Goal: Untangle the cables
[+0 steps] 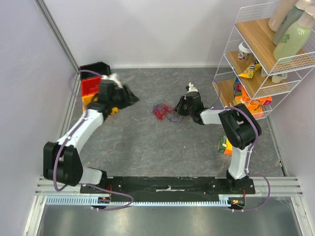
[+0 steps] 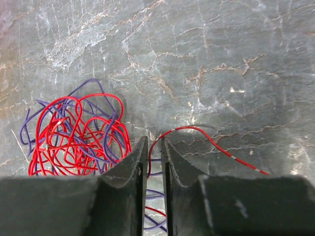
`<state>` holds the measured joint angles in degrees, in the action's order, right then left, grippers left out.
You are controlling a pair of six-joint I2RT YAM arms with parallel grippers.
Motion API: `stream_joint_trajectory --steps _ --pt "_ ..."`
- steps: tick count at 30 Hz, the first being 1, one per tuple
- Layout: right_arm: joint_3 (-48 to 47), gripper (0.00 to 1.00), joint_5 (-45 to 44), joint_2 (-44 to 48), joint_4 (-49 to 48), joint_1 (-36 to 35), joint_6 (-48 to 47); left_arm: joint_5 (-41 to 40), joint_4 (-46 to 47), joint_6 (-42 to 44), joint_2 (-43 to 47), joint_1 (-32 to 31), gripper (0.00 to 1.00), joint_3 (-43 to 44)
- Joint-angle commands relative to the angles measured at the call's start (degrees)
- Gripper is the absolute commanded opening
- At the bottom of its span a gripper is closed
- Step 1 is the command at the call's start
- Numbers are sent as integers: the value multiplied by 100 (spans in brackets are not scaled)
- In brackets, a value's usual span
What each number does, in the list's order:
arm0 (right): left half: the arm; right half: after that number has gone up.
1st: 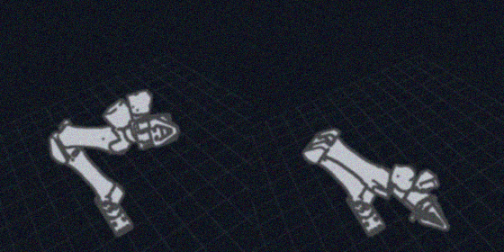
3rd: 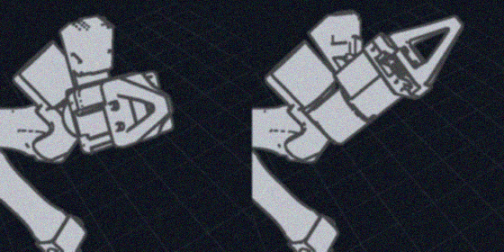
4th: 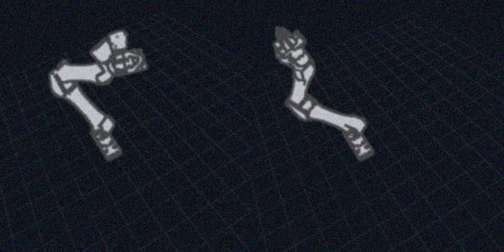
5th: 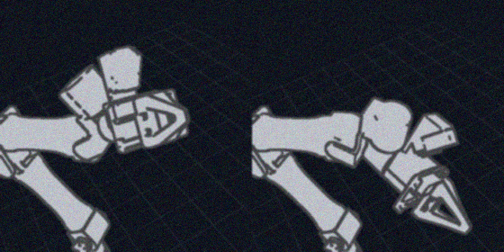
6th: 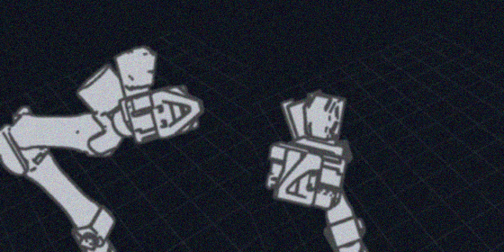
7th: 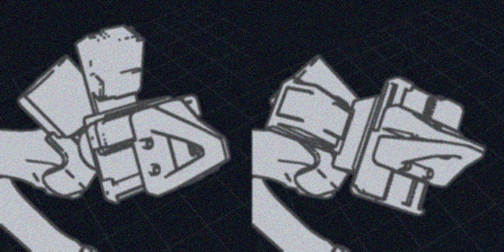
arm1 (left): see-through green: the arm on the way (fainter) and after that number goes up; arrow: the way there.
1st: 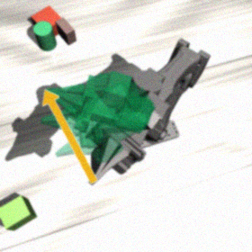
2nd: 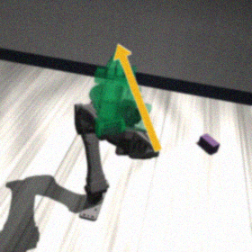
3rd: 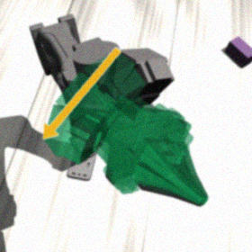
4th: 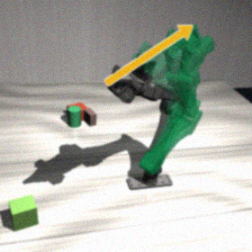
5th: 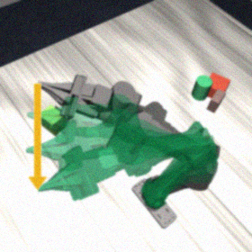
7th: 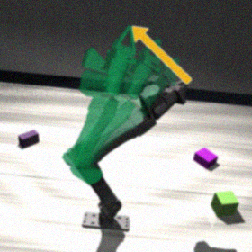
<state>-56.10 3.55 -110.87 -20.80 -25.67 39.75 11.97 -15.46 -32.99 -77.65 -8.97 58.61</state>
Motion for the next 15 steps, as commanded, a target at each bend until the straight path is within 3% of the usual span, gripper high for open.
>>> stream_joint_trajectory --steps 1,3,5,9,13,15 --pt "-33 18 234 -32 -100 -87 -98 483 922 346 -662 -1263 55 -8" --pt "72 14 225 65 -179 -96 -116 412 914 294 -1101 -1545 49 167" --pt "169 11 216 135 -258 -96 -125 482 1001 241 -1410 -1738 49 221" --pt "143 5 260 118 -267 -96 -125 368 1203 293 -1666 -2161 57 177" --pt "81 4 357 57 -258 -105 -108 -1 1204 329 -1859 -2390 58 256" --pt "90 4 357 57 -249 -105 -99 -10 1212 302 -2017 -2425 45 379"
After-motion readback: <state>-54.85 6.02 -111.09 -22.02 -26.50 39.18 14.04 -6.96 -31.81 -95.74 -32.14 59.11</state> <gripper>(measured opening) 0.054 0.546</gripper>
